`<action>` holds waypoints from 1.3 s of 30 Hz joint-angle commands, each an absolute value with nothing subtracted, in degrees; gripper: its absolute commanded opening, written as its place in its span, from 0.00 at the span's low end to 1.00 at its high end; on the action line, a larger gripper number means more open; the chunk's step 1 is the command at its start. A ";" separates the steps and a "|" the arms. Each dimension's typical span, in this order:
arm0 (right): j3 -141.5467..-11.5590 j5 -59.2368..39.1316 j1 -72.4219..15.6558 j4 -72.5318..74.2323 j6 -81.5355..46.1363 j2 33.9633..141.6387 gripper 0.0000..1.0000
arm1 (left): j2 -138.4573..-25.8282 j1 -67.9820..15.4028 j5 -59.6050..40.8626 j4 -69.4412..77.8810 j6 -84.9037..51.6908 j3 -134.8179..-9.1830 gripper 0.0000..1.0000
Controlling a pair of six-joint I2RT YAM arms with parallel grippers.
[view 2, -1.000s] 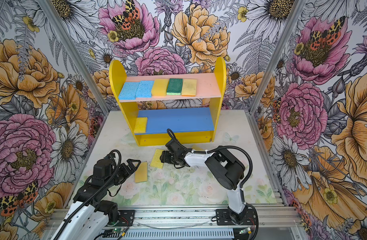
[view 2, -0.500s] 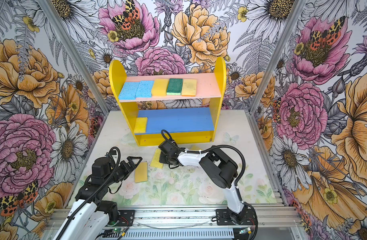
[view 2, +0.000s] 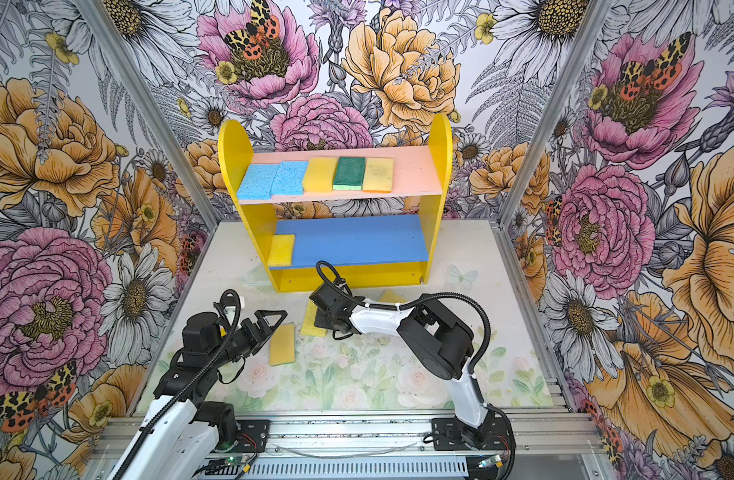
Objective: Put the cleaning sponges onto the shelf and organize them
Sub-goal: 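Lower the right gripper onto the pale yellow porous sponge and close it, then lift the pale yellow porous sponge upright with the right gripper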
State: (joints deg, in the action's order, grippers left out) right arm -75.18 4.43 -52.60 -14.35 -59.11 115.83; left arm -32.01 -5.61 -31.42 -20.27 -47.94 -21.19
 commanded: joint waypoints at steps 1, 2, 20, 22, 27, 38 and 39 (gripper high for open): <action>-74.79 6.83 -52.78 -14.91 -57.58 111.30 0.00 | -32.08 -4.86 -33.00 -18.19 -48.08 -20.52 0.99; -74.09 6.78 -52.59 -14.89 -56.97 110.06 0.00 | -32.08 -4.79 -32.98 -18.19 -48.08 -20.48 0.99; -64.96 -17.04 -42.86 -14.87 -41.06 97.17 0.00 | -42.25 -11.88 -31.60 -6.86 -50.53 -18.61 0.99; -64.86 -19.48 -42.29 -14.92 -39.23 96.43 0.00 | -43.59 -12.35 -32.78 -1.89 -53.07 -17.31 0.99; -65.79 -25.86 -42.10 -14.84 -36.95 95.66 0.00 | -46.63 -12.52 -36.60 6.28 -54.59 -17.46 0.99; -69.63 -31.67 -43.49 -14.84 -36.17 94.69 0.00 | -53.41 -13.15 -39.47 16.02 -56.45 -18.45 0.73; -69.74 -31.93 -43.53 -14.78 -36.26 94.74 0.00 | -53.52 -13.27 -39.38 16.80 -56.74 -18.29 0.66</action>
State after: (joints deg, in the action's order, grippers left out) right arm -67.57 -29.76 -43.09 -15.59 -37.34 96.88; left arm -53.23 -12.67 -38.11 11.22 -55.77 -17.26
